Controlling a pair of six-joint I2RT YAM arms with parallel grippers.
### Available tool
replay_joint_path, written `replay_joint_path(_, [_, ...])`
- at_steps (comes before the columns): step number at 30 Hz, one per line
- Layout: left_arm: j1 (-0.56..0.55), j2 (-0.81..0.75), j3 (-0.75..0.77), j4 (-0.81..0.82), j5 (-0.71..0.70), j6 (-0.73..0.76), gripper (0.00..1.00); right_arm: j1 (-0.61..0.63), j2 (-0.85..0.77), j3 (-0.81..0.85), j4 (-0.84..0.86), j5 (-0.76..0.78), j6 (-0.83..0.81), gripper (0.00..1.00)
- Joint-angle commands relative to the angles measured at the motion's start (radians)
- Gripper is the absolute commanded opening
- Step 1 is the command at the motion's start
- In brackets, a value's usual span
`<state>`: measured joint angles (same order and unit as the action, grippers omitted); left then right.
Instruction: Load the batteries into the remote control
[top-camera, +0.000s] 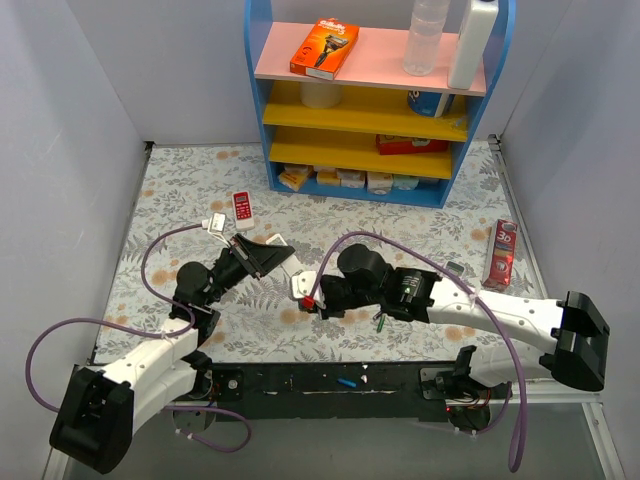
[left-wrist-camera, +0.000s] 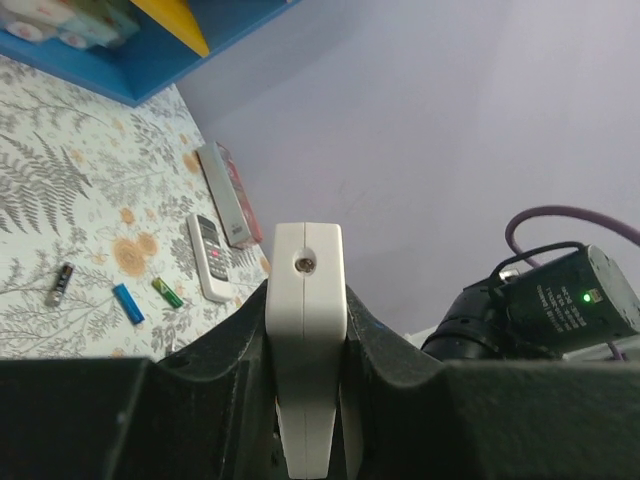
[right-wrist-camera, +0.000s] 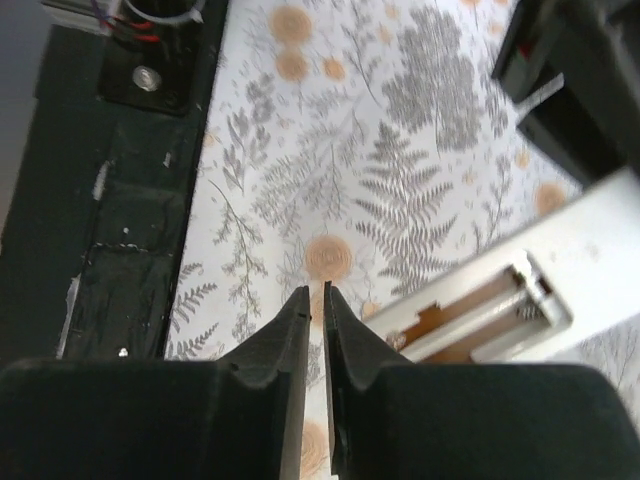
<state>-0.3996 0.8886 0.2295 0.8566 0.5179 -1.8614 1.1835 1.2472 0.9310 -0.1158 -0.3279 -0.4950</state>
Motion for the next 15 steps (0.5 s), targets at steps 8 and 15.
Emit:
replay_joint_path(8, [-0.007, -0.026, 0.008, -0.261, -0.186, 0.218, 0.0, -0.073, -0.117, -0.118, -0.04, 0.325, 0.376, 0.49])
replay_joint_path(15, [-0.005, -0.158, 0.033, -0.482, -0.286, 0.304, 0.0, -0.035, -0.088, -0.185, -0.287, 0.247, 0.487, 0.49])
